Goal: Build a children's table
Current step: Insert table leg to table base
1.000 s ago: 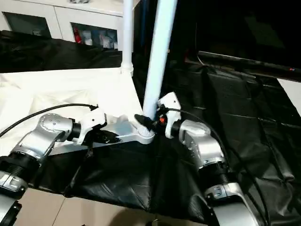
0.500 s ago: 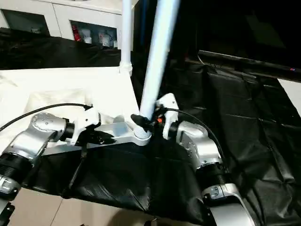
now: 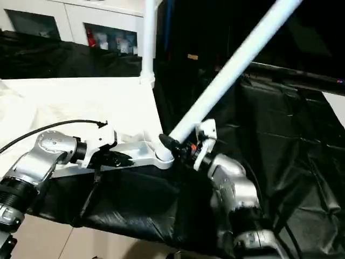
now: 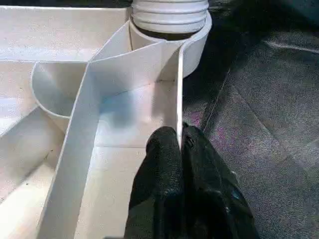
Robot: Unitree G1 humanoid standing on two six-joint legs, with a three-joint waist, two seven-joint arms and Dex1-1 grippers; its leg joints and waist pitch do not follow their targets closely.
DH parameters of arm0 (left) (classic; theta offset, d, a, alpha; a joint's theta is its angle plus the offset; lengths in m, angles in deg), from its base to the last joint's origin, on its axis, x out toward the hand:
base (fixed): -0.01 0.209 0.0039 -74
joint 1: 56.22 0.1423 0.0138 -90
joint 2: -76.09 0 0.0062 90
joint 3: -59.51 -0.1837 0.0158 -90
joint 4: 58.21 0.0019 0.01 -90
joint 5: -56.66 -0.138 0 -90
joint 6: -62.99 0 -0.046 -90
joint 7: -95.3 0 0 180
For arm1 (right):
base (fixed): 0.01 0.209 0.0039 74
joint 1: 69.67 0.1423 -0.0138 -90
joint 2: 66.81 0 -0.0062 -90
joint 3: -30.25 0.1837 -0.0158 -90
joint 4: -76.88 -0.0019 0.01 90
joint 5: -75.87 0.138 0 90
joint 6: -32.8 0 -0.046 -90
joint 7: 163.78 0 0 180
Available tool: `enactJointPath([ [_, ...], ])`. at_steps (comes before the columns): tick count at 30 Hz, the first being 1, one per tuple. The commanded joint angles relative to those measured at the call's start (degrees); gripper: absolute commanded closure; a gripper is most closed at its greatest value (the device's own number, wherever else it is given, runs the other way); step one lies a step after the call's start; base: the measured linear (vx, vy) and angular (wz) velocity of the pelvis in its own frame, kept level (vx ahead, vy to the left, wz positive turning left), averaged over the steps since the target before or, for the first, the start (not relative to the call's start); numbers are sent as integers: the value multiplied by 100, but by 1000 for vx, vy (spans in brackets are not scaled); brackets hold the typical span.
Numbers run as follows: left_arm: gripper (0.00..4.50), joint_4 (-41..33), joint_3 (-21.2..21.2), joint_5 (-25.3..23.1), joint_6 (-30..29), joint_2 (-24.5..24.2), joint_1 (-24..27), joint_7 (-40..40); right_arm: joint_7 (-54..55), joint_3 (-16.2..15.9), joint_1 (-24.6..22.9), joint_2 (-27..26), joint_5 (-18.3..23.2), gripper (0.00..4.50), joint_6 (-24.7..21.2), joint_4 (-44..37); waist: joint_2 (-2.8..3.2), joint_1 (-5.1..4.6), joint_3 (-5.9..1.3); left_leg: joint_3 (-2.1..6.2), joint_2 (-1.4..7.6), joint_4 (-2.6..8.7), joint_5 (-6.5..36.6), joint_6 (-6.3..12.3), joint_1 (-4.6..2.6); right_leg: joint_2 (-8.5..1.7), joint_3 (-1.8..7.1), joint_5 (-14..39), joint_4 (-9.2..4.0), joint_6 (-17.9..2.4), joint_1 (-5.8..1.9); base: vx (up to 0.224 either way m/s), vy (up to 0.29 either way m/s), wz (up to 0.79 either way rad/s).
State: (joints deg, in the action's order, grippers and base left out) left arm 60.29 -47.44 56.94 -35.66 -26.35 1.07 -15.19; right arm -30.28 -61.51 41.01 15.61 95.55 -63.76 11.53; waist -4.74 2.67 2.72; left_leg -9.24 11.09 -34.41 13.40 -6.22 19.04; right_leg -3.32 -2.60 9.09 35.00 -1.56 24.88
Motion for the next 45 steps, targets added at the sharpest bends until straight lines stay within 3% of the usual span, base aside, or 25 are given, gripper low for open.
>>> enactJointPath([
  [1,450,102,169,-5,-97,-96,104,-253,245,-87,-243,244,-509,261,-58,110,89,30,-326,-15,156,444,500,153,74,-399,254,1294,-364,-1086,-414,0,0,0],
  [6,450,103,138,-26,-80,-104,103,-247,313,-307,-114,306,-778,261,-19,153,98,11,-302,-16,146,452,785,120,66,-393,256,1757,-424,-976,-392,0,0,0],
  [7,450,100,95,-52,-72,-115,98,-209,238,-560,62,361,-972,261,-91,206,88,-7,-298,1,144,465,843,102,86,-393,250,1914,-429,-922,-405,0,0,0],
  [8,450,98,83,-60,-69,-120,96,-195,201,-625,108,372,-1010,261,-117,222,70,-20,-302,1,141,462,839,92,87,-390,251,1993,-439,-863,-403,0,0,0],
  [10,450,98,56,-76,-58,-130,89,-159,80,-793,230,402,-1087,261,-214,304,88,-35,-298,6,146,464,910,106,79,-396,257,2079,-453,-846,-386,0,0,0],
  [11,450,100,42,-87,-52,-137,81,-139,-22,-905,304,427,-1143,261,-234,370,51,-47,-301,10,145,465,915,113,85,-387,250,2095,-449,-839,-391,0,0,0],
  [14,450,110,22,-104,-33,-143,65,-116,-156,-1023,390,451,-1195,261,-287,478,73,-57,-309,11,150,454,823,134,84,-392,256,1932,-428,-893,-386,0,0,0],
  [21,450,121,-154,-139,161,-217,-89,235,-869,-1391,630,472,-1322,261,-132,1008,41,-74,-328,9,156,447,822,146,81,-399,252,1625,-397,-1035,-395,0,0,0],
  [25,450,91,-188,-121,210,-251,-131,372,-1154,-1508,650,534,-1305,261,-66,995,24,-67,-337,5,164,447,747,172,74,-394,253,1457,-378,-1079,-402,0,0,0],
  [26,450,42,-190,-40,260,-280,-141,562,-1397,-1565,582,586,-1235,261,-51,827,19,-62,-309,-3,162,451,754,190,79,-387,257,1407,-386,-1093,-386,0,0,0],
  [30,450,-62,-228,-9,215,-359,-133,777,-1622,-1607,480,633,-1186,261,-53,620,36,-46,-288,-3,171,467,813,205,67,-385,257,1421,-391,-1111,-378,0,0,0],
  [36,450,39,-171,-4,192,-331,-214,650,-1855,-1613,364,608,-1074,261,-13,457,42,-35,-267,7,175,485,1062,148,53,-391,260,1838,-438,-1012,-361,0,0,0],
  [40,450,269,-39,-60,167,-174,-334,224,-1352,-1457,555,438,-1259,261,146,865,79,-35,-269,16,179,493,1187,81,36,-393,255,2024,-458,-991,-340,0,0,0],
  [41,450,366,61,-143,-35,-58,-417,-149,-615,-1242,820,280,-1436,261,169,1285,70,-53,-265,15,172,492,1271,30,33,-390,256,2178,-471,-967,-327,0,0,0],
  [43,450,403,94,-172,-123,-12,-453,-285,-334,-1157,931,218,-1486,261,160,1455,53,-83,-246,56,130,499,1456,-76,45,-398,225,3011,-547,-665,-335,0,0,0],
  [45,450,268,208,-167,-606,225,-484,-733,413,-942,1288,-5,-1504,261,1,2019,34,-90,-254,79,137,496,1373,-85,66,-430,228,3242,-563,-550,-334,-26,-5,-2],
])
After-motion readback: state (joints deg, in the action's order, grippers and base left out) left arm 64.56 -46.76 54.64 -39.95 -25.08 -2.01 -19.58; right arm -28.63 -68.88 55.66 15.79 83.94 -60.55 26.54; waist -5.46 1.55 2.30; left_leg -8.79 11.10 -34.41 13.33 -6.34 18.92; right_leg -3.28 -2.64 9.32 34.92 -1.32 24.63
